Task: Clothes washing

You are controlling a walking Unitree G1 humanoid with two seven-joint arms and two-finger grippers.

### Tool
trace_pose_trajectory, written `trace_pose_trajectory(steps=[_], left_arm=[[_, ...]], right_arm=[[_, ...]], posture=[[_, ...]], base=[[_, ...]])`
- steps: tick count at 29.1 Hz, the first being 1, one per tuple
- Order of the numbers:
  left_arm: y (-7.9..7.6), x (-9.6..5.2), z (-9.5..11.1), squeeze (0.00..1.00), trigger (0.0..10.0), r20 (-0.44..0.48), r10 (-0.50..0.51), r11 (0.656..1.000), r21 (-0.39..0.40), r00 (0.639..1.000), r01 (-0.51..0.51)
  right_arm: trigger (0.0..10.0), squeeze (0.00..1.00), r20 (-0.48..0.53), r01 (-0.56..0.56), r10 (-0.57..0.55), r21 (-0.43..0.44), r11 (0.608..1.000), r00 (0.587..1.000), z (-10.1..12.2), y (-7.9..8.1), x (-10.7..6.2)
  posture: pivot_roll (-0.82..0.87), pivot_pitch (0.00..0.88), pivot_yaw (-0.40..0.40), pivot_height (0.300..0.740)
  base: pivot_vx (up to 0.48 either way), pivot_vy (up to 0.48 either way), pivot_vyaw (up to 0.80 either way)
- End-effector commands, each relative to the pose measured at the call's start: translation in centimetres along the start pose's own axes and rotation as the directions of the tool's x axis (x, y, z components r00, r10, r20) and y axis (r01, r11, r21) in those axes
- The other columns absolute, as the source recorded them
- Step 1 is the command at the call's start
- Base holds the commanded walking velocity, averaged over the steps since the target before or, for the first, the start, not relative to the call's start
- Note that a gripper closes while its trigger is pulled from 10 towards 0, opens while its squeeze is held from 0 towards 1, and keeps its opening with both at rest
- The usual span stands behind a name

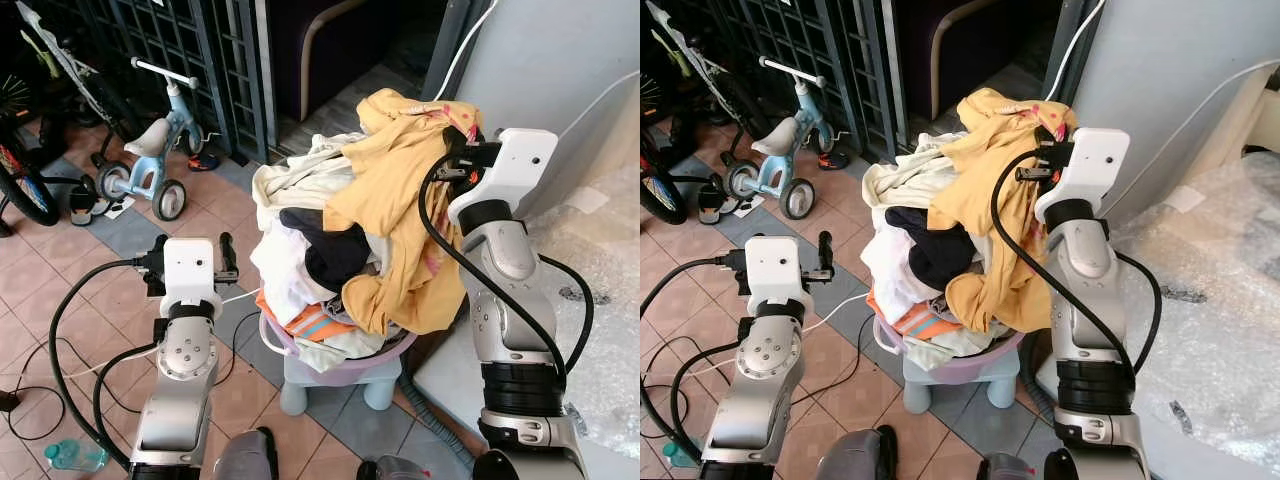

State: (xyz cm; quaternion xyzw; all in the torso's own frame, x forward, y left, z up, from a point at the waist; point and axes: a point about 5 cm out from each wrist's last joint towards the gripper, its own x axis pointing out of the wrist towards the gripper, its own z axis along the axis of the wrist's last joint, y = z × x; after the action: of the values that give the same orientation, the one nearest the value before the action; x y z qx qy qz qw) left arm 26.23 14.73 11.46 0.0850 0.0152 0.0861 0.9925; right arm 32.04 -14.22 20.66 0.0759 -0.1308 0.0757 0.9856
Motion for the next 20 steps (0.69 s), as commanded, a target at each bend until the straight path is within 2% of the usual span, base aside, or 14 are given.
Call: trace_pose_trajectory(steps=[1, 5, 6, 9, 10, 11, 13, 14, 15, 16, 17, 20], left_arm=[[-0.2, 0.1, 0.1, 0.00, 10.0, 0.004, -0.016, 1.000, 0.001, 1.000, 0.016], [-0.3, 0.2, 0.1, 0.00, 10.0, 0.004, -0.019, 1.000, -0.001, 1.000, 0.019], [-0.3, 0.2, 0.1, 0.00, 10.0, 0.005, -0.020, 1.000, -0.006, 1.000, 0.020], [-0.4, 0.3, 0.1, 0.00, 10.0, 0.006, -0.022, 1.000, -0.008, 1.000, 0.022], [-0.5, 0.3, 0.2, 0.00, 10.0, 0.008, -0.024, 1.000, -0.009, 1.000, 0.024], [-0.6, 0.2, 0.2, 0.00, 10.0, 0.010, -0.027, 1.000, -0.010, 1.000, 0.027], [-0.6, 0.2, 0.2, 0.00, 10.0, 0.010, -0.027, 1.000, -0.011, 1.000, 0.027], [-0.5, 0.2, 0.2, 0.00, 10.0, 0.007, -0.031, 0.999, -0.012, 0.999, 0.031], [-0.5, 0.1, 0.2, 0.00, 10.0, 0.006, -0.032, 0.999, -0.012, 0.999, 0.032], [-0.5, 0.0, 0.0, 0.00, 10.0, 0.000, -0.033, 0.999, -0.014, 0.999, 0.033], [-0.4, 0.0, -0.1, 0.00, 10.0, -0.004, -0.033, 0.999, -0.014, 0.999, 0.033], [-0.5, 0.0, -0.2, 0.00, 10.0, -0.009, -0.035, 0.999, -0.015, 0.999, 0.035]], right_arm=[[0.0, 0.00, 0.035, -0.176, 0.174, 0.056, 0.983, 0.984, 1.2, 2.9, -0.2], [0.0, 0.00, -0.012, -0.315, 0.319, 0.128, 0.941, 0.948, 0.2, 5.7, -0.8], [0.0, 0.00, -0.048, -0.351, 0.360, 0.133, 0.927, 0.932, -0.9, 6.9, -1.1], [0.0, 0.00, -0.082, -0.374, 0.386, 0.136, 0.917, 0.919, -2.0, 7.7, -1.4], [4.0, 0.00, -0.135, -0.365, 0.382, 0.132, 0.922, 0.914, -3.2, 8.0, -1.4], [7.3, 0.00, -0.220, -0.350, 0.367, 0.113, 0.930, 0.904, -4.9, 8.3, -1.6], [7.3, 0.00, -0.255, -0.341, 0.354, 0.096, 0.935, 0.900, -5.7, 8.3, -1.8], [10.0, 0.00, -0.344, -0.317, 0.306, 0.024, 0.948, 0.888, -7.2, 7.9, -2.0], [10.0, 0.00, -0.367, -0.312, 0.292, 0.003, 0.950, 0.883, -7.5, 7.7, -2.0], [10.0, 0.45, -0.373, -0.301, 0.291, 0.032, 0.953, 0.881, -7.9, 7.3, -2.4], [10.0, 1.00, -0.381, -0.297, 0.278, 0.009, 0.955, 0.882, -8.2, 6.9, -2.5], [10.0, 1.00, -0.392, -0.281, 0.245, -0.036, 0.959, 0.887, -8.5, 6.0, -2.7]], posture=[[0.07, 0.075, 0.025, 0.740], [0.07, 0.074, 0.022, 0.740], [0.07, 0.074, 0.021, 0.740], [0.08, 0.074, 0.018, 0.740], [0.09, 0.074, 0.014, 0.740], [0.10, 0.072, 0.010, 0.740], [0.10, 0.072, 0.009, 0.740], [0.11, 0.071, 0.006, 0.740], [0.11, 0.071, 0.006, 0.740], [0.11, 0.069, 0.004, 0.740], [0.11, 0.070, 0.004, 0.740], [0.11, 0.070, 0.002, 0.740]], base=[[0.000, 0.000, 0.00], [0.000, 0.000, 0.00], [0.000, 0.000, 0.00], [0.000, 0.000, 0.00], [0.000, 0.000, 0.00], [0.000, 0.000, 0.00], [0.000, 0.000, 0.00], [0.000, 0.000, 0.00], [0.000, 0.000, 0.00], [0.000, 0.000, 0.00], [0.000, 0.000, 0.00], [0.000, 0.000, 0.00]])
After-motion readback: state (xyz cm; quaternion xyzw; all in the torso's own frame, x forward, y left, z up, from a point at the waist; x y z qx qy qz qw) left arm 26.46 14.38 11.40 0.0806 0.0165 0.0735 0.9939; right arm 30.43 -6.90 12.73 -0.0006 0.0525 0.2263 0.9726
